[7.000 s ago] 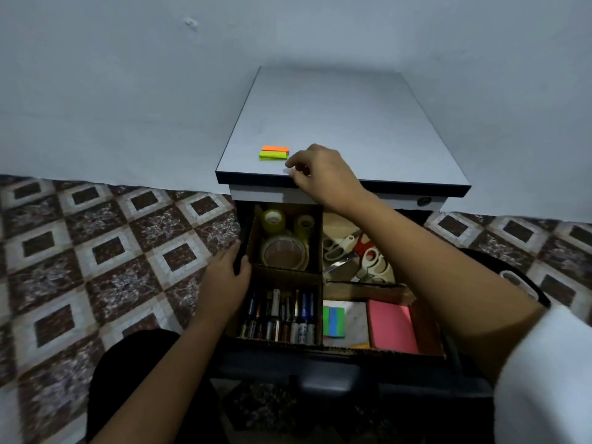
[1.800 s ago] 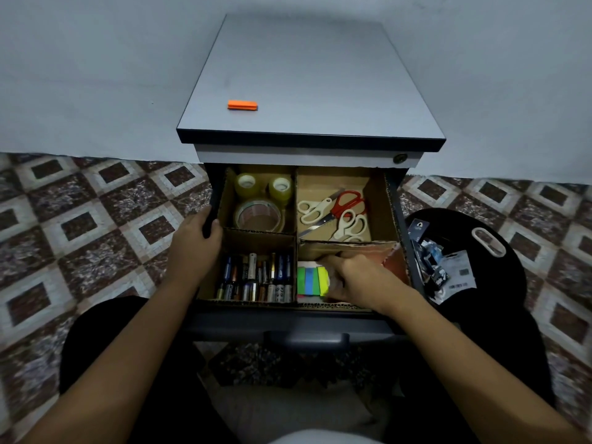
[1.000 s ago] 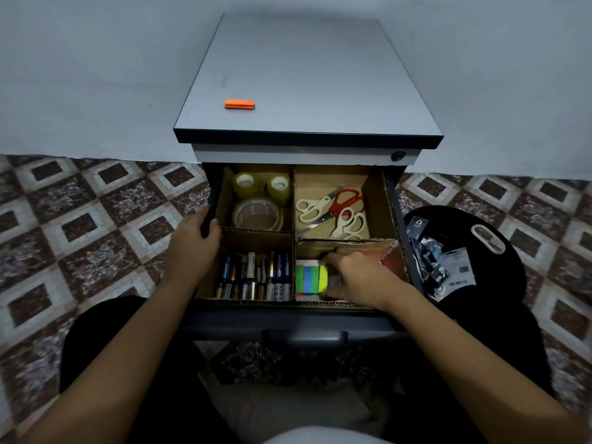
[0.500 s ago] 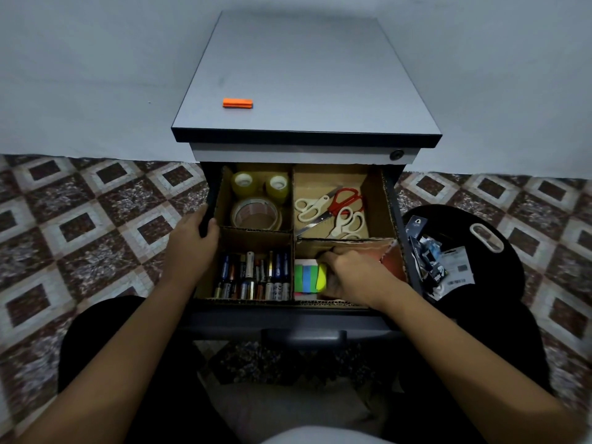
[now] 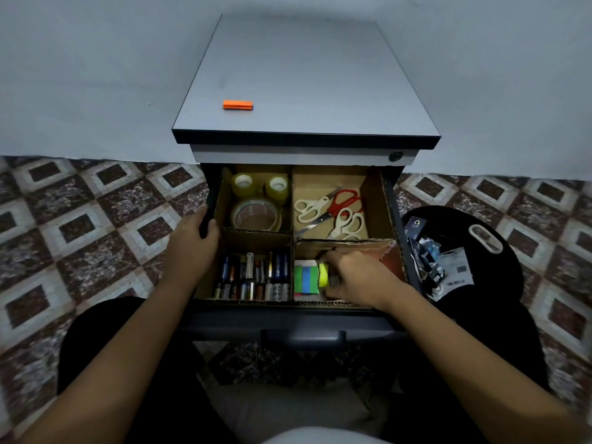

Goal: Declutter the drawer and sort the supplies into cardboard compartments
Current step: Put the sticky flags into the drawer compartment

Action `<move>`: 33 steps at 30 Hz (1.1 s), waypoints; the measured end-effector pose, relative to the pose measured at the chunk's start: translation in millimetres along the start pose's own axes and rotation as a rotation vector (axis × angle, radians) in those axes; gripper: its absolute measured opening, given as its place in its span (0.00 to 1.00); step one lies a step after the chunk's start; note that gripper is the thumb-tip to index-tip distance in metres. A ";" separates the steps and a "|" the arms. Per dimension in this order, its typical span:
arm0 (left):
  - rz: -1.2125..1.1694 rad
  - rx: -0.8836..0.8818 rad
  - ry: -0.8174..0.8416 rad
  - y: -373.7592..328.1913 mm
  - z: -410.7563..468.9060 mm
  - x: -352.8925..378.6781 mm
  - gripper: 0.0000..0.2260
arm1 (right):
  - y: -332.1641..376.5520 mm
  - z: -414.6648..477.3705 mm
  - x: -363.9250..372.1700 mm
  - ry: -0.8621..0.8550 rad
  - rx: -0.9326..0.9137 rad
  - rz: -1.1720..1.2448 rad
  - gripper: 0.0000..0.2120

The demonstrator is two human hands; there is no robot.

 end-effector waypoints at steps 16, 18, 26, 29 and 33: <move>0.012 0.003 0.008 1.5 1.0 0.1 0.20 | -6.3 -8.4 -7.1 0.065 0.022 -0.077 0.25; 0.012 0.001 0.011 2.2 1.1 0.3 0.20 | -5.7 -7.5 -6.2 0.087 0.022 -0.086 0.27; 0.012 0.005 0.009 2.1 1.8 0.2 0.19 | -8.2 -3.8 -3.4 0.079 0.027 -0.101 0.29; -0.002 0.001 0.003 1.1 0.7 0.3 0.19 | -9.9 -4.4 -2.6 0.067 0.017 -0.082 0.30; -0.006 -0.001 0.005 1.0 0.8 0.2 0.20 | -12.1 -5.2 -5.1 0.049 0.023 -0.087 0.28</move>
Point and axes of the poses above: each hand's wrist, its own z-axis towards the middle knuckle, its own x-axis out of the palm, y = z × x, the point moved 3 cm from there along z, towards the middle knuckle, and after that the axes turned 13 degrees about y, right-handed, at the moved point
